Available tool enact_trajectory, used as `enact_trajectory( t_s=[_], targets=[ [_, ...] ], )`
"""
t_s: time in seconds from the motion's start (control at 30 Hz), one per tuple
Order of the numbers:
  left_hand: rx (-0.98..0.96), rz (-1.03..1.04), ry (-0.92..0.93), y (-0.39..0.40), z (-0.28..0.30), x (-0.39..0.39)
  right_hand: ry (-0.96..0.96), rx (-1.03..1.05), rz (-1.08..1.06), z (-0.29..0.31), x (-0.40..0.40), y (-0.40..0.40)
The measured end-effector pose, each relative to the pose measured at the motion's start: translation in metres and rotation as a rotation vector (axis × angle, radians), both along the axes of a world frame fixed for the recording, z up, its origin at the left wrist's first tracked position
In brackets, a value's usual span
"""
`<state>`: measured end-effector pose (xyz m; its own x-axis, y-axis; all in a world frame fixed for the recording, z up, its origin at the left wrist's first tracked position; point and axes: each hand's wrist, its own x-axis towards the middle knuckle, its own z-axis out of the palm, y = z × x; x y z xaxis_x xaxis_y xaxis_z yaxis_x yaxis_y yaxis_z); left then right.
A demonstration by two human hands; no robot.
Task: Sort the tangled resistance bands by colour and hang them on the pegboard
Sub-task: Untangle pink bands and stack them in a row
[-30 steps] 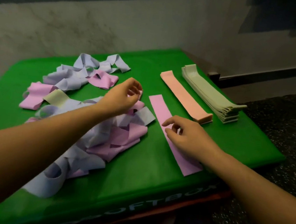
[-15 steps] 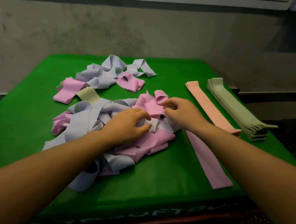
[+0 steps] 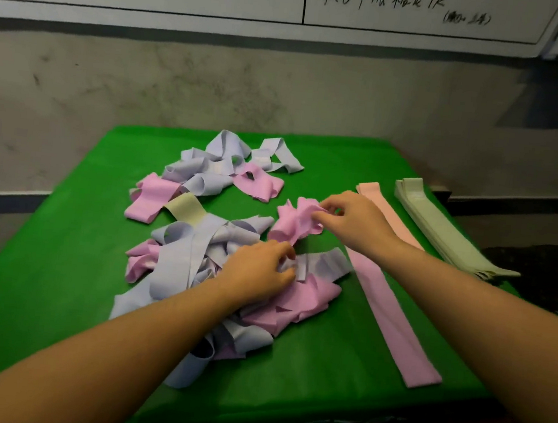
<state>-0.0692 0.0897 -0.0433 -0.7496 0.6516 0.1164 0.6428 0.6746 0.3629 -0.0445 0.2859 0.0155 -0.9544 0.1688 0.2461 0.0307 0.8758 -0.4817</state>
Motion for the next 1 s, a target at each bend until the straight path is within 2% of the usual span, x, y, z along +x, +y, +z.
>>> enact_trajectory(
  t_s=[0.1,0.2,0.33,0.4,0.5,0.6,0.8,0.87,1.0],
  targets=[
    [0.09,0.038,-0.129,0.0,0.011,0.003,0.038,-0.231,0.023,0.025,0.015,-0.004],
    [0.355,0.089,-0.277,-0.001,0.029,0.013,0.084,-0.476,0.053,0.048,0.03,-0.008],
    [0.75,0.082,-0.623,-0.003,0.06,0.036,0.062,-0.664,0.095,0.079,0.052,-0.021],
    [0.817,0.07,-0.668,-0.004,0.074,0.05,0.023,-0.773,0.111,0.092,0.064,-0.029],
    [0.885,0.097,-0.625,-0.003,0.095,0.068,-0.071,-0.971,0.151,0.107,0.083,-0.038],
    [0.894,0.103,-0.55,-0.005,0.112,0.081,-0.106,-0.949,0.162,0.12,0.104,-0.044],
    [0.91,0.175,-0.474,-0.02,0.136,0.104,-0.148,-0.666,0.123,0.134,0.14,-0.049],
    [0.879,0.198,-0.468,-0.027,0.142,0.111,-0.172,-0.598,0.079,0.132,0.15,-0.048],
    [0.811,0.116,-0.525,-0.038,0.149,0.123,-0.202,-0.511,0.034,0.122,0.165,-0.048]
  ],
)
